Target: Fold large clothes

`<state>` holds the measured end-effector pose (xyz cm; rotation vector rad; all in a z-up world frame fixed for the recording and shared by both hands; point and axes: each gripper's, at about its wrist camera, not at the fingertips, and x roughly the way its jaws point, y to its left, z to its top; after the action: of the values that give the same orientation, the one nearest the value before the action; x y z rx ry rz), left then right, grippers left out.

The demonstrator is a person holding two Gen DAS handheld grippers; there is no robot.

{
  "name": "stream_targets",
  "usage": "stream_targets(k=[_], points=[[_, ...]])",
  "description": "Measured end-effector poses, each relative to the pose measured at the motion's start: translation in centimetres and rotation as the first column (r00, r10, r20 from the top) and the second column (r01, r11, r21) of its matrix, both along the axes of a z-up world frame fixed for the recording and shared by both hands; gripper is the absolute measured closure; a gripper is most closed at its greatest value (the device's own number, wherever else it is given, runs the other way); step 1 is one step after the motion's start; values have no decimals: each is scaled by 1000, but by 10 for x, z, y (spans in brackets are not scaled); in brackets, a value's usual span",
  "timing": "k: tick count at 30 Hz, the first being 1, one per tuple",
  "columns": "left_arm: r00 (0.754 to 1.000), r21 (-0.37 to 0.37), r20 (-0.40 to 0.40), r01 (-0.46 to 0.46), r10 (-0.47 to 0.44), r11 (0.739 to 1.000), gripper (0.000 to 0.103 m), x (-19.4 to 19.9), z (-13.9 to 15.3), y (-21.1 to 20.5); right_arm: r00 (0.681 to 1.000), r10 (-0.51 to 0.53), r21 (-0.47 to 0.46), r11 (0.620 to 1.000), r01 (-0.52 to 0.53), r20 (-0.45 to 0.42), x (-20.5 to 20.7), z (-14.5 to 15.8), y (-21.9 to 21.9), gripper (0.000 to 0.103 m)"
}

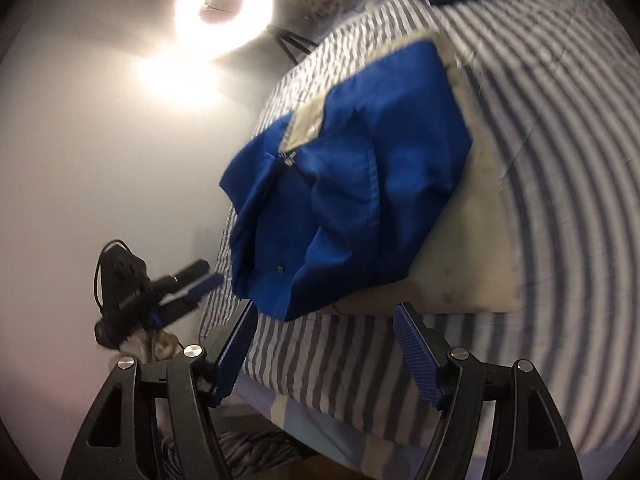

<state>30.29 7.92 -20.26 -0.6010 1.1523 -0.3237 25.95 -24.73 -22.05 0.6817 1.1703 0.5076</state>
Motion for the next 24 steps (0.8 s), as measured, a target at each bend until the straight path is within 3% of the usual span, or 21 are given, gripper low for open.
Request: stream_targets(k=[7,8,10,12,13,16,18,20,22,24], points=[[1000,36,-26,-6,7,999,48,2,-16,-10,997,-46,38,998,49,-57,11,-26,9,31],[1000,44,-21,-13,14,999,54,3,-17,-11,998,-45,34,998,47,-54,11,-25,9,41],[1000,54,-16,1,0,999,90,9,-19,-17,998,-21,23,999,23,-57,13,-23,10,58],[1000,86,21,10,-11,996,96,12,-14,-26,999,-2,-21,1000,1,-33,11,-16,13,71],[999,94,39,19,-23,995,97,12,-10,-31,1000,13,-50,999,-14,-13,9,-12,13,81],[995,86,84,45,-52,995,99,-4,5,-43,996,75,-143,987,-69,38,4,11,12,93],[993,66,94,71,-77,995,99,-22,12,-54,993,100,-163,983,-88,70,-2,30,3,95],[988,100,101,111,-121,989,99,-37,13,-68,989,116,-149,984,-102,93,-10,46,-10,95],[986,130,74,142,-153,981,99,-41,0,-79,988,124,-178,978,-106,96,-16,43,-15,95],[989,160,38,138,-146,977,99,-38,-15,-81,991,122,-198,974,-111,45,-18,21,-12,96]])
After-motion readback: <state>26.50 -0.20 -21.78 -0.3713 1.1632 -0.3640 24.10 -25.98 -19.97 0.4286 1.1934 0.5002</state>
